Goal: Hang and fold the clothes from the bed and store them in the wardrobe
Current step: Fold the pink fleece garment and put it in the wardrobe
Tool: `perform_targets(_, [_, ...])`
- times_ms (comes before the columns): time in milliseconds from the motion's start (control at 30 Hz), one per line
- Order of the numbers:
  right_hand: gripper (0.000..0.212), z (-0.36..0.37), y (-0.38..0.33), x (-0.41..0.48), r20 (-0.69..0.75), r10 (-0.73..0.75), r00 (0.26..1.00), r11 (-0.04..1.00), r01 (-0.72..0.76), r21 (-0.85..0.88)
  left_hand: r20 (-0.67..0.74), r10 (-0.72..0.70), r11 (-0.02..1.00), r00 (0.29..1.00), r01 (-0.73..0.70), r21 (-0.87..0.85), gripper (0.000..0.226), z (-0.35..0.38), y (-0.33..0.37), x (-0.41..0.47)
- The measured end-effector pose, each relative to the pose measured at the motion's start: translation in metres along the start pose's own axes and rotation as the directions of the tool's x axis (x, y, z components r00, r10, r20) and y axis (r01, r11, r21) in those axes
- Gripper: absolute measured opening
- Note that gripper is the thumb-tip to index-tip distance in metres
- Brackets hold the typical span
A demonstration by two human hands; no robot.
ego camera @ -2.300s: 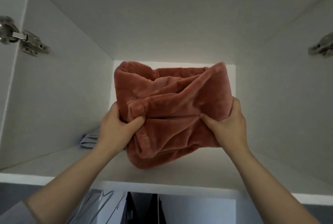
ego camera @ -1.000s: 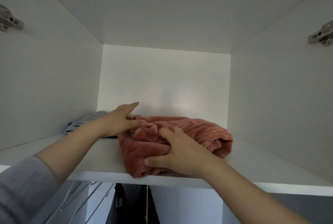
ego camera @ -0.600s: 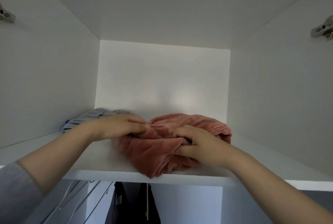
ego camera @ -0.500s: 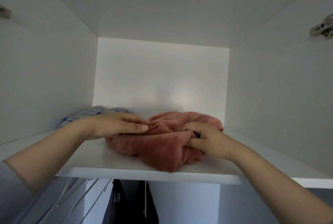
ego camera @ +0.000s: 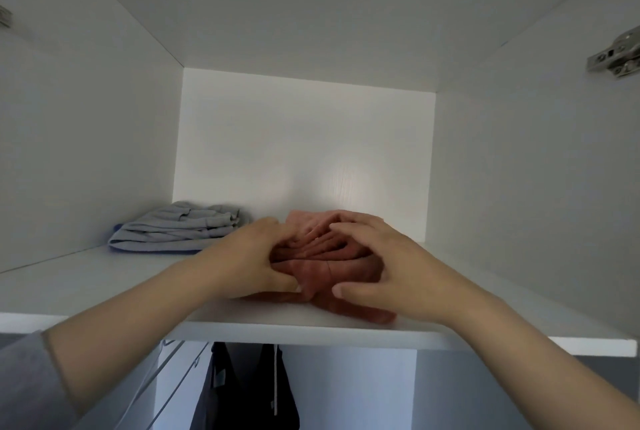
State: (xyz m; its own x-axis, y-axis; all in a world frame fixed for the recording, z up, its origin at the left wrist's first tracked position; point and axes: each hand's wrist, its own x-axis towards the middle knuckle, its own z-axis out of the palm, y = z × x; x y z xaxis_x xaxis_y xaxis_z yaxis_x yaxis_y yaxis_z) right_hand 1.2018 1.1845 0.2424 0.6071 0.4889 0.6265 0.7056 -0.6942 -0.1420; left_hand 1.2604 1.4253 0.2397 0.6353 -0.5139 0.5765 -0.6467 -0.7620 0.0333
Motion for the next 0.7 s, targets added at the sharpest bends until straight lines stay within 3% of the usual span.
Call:
perform_targets(67, [0.085,0.000,0.006,0.004,0.080,0.100,0.992,0.989,-0.090,-0.120,-0.012,0.032,0.993,0.999,-0.031,0.118,0.048,0.002,0.006,0.000])
perform_targets(100, [0.079,-0.002,0.010,0.004,0.127,0.147,0.981,0.982,-0.129,-0.140,0.009,0.029,0.990,1.000,-0.030,0.140,0.050,0.002,0.006,-0.001])
perform_targets(200, [0.051,-0.005,0.017,0.002,0.205,0.203,0.958,0.971,-0.169,-0.171,0.201,-0.032,0.999,0.979,0.025,0.035,0.067,-0.005,0.002,-0.003])
perform_targets(267, [0.053,-0.004,0.022,0.003,0.197,0.234,0.952,0.952,-0.183,-0.245,0.320,-0.040,0.999,0.947,0.044,-0.005,0.077,-0.008,0.000,-0.003])
perform_targets(333, [0.071,-0.004,0.028,0.002,0.192,0.271,0.943,0.955,-0.239,-0.174,0.326,-0.023,1.000,0.945,0.024,-0.001,0.071,-0.009,-0.003,0.000])
perform_targets(433, [0.131,0.000,0.032,-0.003,0.181,0.430,0.885,0.890,-0.449,0.081,0.211,0.042,0.997,0.977,-0.026,-0.078,0.030,-0.011,-0.008,0.007])
perform_targets(467, [0.135,0.003,0.034,-0.004,0.144,0.464,0.874,0.876,-0.477,0.072,0.194,0.048,0.996,0.980,-0.034,-0.078,0.028,-0.010,-0.011,0.009])
perform_targets(500, [0.125,0.007,0.035,-0.004,0.095,0.452,0.887,0.889,-0.457,0.036,0.192,0.043,0.996,0.980,-0.028,-0.079,0.025,-0.011,-0.012,0.011])
perform_targets(600, [0.056,0.003,0.035,0.005,-0.053,0.222,0.973,0.952,-0.229,-0.201,0.202,0.008,0.994,0.979,0.014,-0.108,0.020,-0.014,-0.016,0.018])
perform_targets(700, [0.054,-0.015,0.032,0.016,-0.063,0.026,0.998,0.894,-0.051,-0.446,0.169,0.016,0.989,0.986,0.009,-0.146,0.034,-0.015,-0.020,0.022])
